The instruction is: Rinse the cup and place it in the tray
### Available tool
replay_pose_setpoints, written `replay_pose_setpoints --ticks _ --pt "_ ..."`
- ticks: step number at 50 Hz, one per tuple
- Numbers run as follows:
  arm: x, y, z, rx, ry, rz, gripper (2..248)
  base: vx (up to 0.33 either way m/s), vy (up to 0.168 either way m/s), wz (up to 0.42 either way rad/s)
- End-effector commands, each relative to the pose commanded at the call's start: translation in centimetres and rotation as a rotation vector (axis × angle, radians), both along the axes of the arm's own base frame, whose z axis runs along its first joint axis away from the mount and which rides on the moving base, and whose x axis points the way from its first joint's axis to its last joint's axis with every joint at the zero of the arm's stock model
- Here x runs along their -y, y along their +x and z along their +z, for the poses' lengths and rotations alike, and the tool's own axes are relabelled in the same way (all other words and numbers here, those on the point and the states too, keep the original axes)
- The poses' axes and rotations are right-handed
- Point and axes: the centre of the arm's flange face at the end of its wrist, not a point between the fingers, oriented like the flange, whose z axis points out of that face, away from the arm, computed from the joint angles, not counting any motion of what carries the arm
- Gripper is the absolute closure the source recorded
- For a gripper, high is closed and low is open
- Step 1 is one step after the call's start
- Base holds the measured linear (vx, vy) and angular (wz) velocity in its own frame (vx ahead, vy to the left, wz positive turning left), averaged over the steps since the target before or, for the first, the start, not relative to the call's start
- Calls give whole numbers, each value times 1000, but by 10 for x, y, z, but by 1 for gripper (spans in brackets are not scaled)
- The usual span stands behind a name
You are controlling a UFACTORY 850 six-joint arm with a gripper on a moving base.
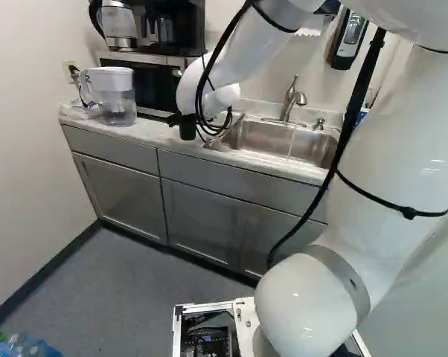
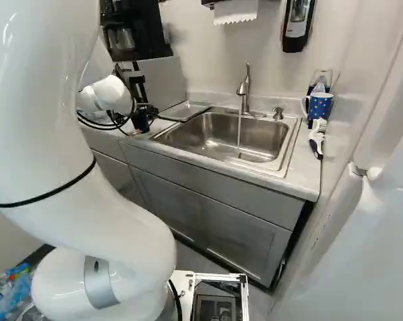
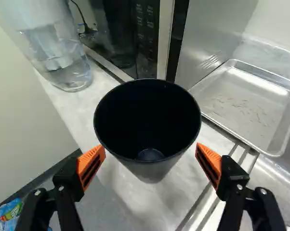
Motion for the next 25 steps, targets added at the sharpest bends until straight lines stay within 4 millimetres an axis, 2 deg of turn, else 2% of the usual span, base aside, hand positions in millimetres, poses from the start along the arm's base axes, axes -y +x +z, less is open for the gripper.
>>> replay_pose_setpoints --ticks 25 --pt "-3 -3 -14 89 34 7 3 0 0 0"
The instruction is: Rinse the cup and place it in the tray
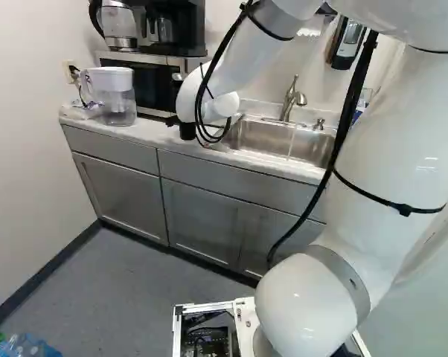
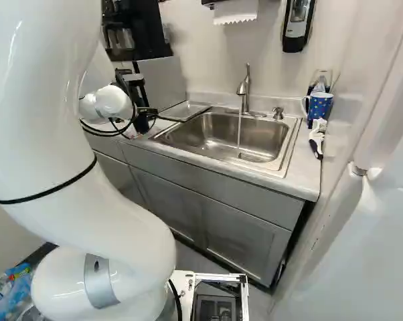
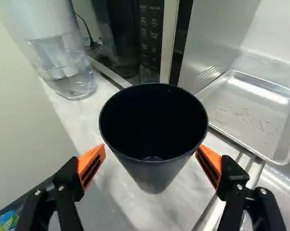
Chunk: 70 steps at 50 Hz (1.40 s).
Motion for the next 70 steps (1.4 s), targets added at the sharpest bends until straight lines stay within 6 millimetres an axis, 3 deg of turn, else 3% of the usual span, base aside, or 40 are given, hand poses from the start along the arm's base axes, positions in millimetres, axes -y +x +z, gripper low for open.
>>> replay_pose_setpoints --ticks 39,70 --pt "5 -10 12 136 52 -3 3 0 0 0" --pt "4 -7 -7 99 38 -3 3 0 0 0"
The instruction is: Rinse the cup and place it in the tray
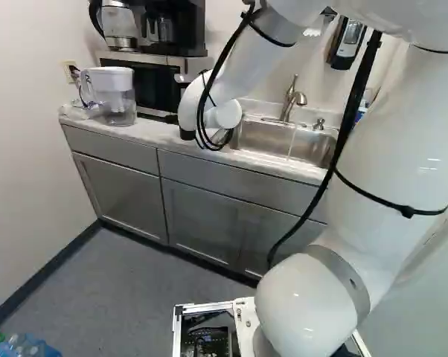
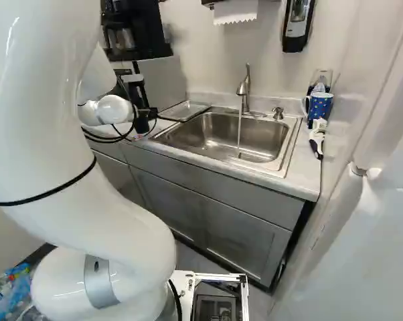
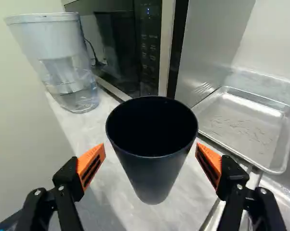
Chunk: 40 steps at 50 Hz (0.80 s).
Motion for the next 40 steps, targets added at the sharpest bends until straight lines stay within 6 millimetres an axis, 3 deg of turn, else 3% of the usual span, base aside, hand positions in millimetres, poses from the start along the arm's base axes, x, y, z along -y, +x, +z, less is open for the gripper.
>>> replay_pose_setpoints --ticks 17,18,22,23,28,29,40 --pt "0 0 0 0 0 0 5 0 0 0" --pt "0 0 0 0 0 0 40 0 0 0" --pt "0 0 0 0 0 0 40 0 0 0" --pt "0 0 0 0 0 0 78 0 0 0" --pt "0 0 0 0 0 0 78 0 0 0" --pt "0 0 0 0 0 0 115 0 0 0" --pt "0 0 1 2 1 0 124 0 0 0"
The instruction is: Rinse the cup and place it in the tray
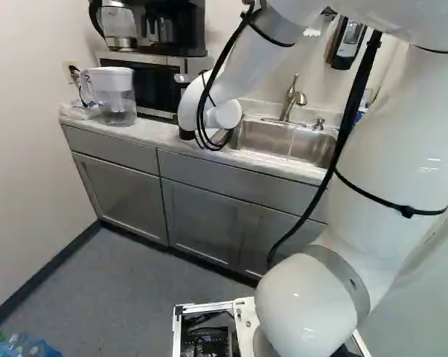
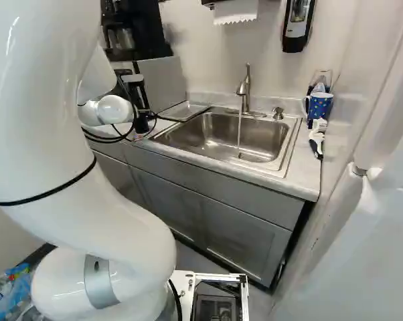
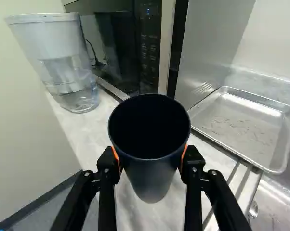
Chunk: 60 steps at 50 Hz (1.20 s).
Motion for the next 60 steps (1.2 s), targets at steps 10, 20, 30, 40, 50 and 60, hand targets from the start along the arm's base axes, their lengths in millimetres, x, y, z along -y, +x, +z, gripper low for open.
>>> replay_pose_setpoints --ticks 10,20,30,40,50,60 --pt "0 -1 9 17 7 0 124 0 0 0" --pt "4 0 20 37 14 -8 124 0 0 0" --pt "14 6 30 58 22 -32 124 0 0 0" --pt "25 14 41 79 28 -57 124 0 0 0" --pt "36 21 52 100 34 -82 124 0 0 0" --pt "48 29 63 121 40 -109 124 0 0 0"
